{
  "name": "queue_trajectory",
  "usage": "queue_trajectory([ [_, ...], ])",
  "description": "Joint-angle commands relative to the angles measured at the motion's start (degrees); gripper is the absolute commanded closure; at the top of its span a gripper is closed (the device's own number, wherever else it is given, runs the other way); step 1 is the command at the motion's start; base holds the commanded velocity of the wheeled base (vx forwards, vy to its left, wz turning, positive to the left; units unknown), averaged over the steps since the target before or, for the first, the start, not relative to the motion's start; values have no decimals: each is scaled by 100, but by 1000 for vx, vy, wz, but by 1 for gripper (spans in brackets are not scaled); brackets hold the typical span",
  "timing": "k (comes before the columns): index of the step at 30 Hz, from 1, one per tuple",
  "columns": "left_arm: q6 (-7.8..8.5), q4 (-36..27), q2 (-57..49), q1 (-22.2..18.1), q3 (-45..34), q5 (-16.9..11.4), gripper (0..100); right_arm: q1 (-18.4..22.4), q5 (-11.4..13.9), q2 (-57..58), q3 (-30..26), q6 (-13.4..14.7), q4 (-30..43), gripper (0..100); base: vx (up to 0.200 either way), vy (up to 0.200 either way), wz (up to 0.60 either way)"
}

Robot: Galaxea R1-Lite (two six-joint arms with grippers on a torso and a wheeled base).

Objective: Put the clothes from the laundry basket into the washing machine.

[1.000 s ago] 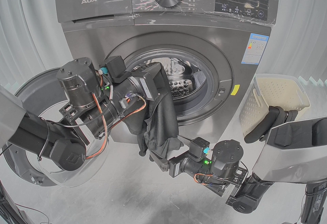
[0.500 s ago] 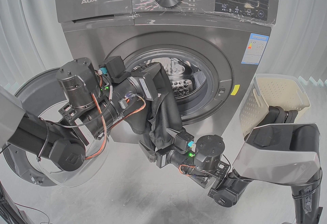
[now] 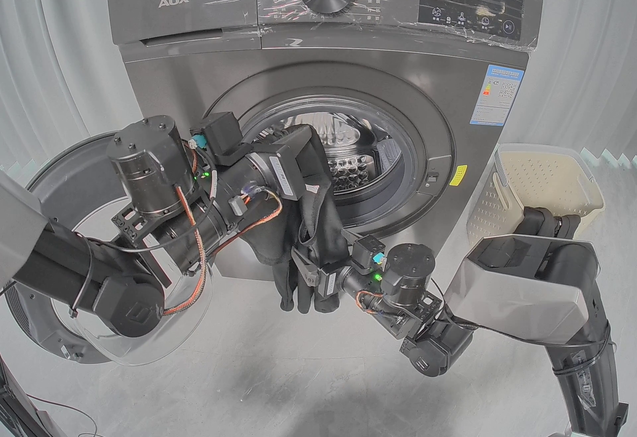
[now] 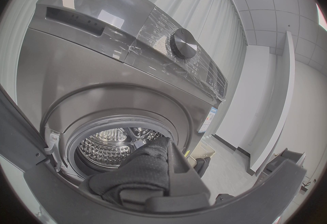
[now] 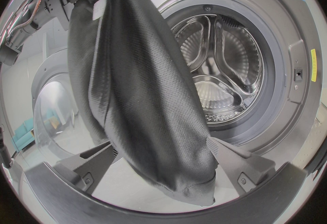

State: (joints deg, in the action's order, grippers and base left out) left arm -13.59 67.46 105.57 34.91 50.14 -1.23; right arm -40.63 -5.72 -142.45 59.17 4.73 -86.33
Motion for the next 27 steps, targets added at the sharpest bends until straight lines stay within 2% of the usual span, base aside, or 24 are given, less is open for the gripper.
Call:
queue_trajectory([
  [1,-3,4,-1,7,-4,0,100,82,0,-108,147,-7,3,0,0,0,0],
  [4,-3,4,7,7,-13,0,100,99,-8,-134,244,2,38,0,0,0,0],
  [5,-3,4,7,-2,-13,0,100,99,-8,-161,244,-7,55,100,0,0,0],
  [14,6,48,60,-99,-83,-18,100,47,-8,103,-81,-7,3,100,0,0,0],
  [21,6,48,34,-152,-189,-18,100,126,-8,859,-846,-16,-15,100,0,0,0],
  [23,15,48,-19,-169,-356,-26,100,284,27,1325,-1224,-25,-15,100,0,0,0],
  [25,32,48,-45,-187,-426,-26,100,363,97,1527,-1382,-51,-6,100,0,0,0],
  [26,173,48,-151,-204,-619,-70,100,530,378,1914,-1716,-113,-24,100,0,0,0],
  [27,199,48,-177,-204,-655,-79,100,565,422,1966,-1760,-113,-24,100,0,0,0],
])
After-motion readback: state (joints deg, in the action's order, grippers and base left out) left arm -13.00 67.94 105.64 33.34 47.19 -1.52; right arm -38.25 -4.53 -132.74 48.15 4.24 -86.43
